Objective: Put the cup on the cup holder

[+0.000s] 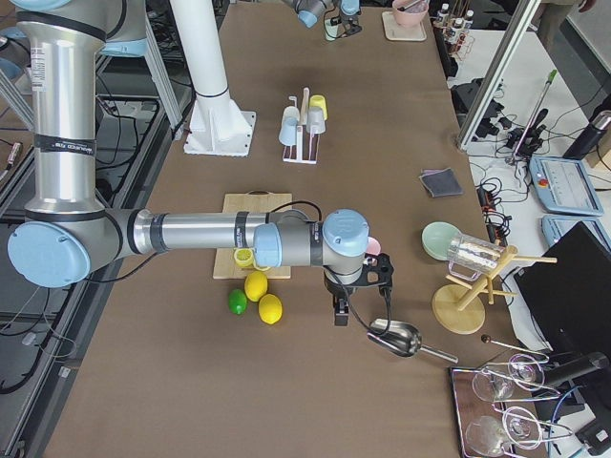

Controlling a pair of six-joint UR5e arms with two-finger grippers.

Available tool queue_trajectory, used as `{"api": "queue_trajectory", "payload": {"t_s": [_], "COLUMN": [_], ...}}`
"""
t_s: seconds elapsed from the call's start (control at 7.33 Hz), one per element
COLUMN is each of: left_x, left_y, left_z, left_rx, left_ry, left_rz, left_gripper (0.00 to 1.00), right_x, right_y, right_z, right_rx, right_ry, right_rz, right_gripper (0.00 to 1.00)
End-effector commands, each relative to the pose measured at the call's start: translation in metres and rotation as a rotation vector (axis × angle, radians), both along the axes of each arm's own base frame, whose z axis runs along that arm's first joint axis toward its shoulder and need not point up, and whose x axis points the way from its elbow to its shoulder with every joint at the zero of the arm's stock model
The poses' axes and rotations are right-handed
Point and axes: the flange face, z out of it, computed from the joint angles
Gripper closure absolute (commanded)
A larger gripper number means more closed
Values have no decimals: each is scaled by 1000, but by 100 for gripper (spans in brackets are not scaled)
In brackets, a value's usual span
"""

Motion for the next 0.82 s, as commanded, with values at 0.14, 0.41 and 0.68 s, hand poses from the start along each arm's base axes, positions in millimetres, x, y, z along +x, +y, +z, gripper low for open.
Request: {"api": "queue_trajectory", "payload": {"t_s": [0.14, 0.41, 0.68], "left_x": [12, 19, 39], "left_y": [23, 42, 53], "left_z": [33, 59, 81], "left_rx": [-16, -19, -25], "left_ry": [-54, -52, -57], "left_rz": [136, 208, 259], "left_gripper": [1, 1, 1], "right_x": [-72, -148, -185], "right_y": [-20, -66, -76], "right_z": [-77, -140, -166], "right_rx": [94, 75, 103], "right_ry": [59, 181, 259], "right_rz": [-145, -269, -335], "right_gripper": [0, 0, 0]}}
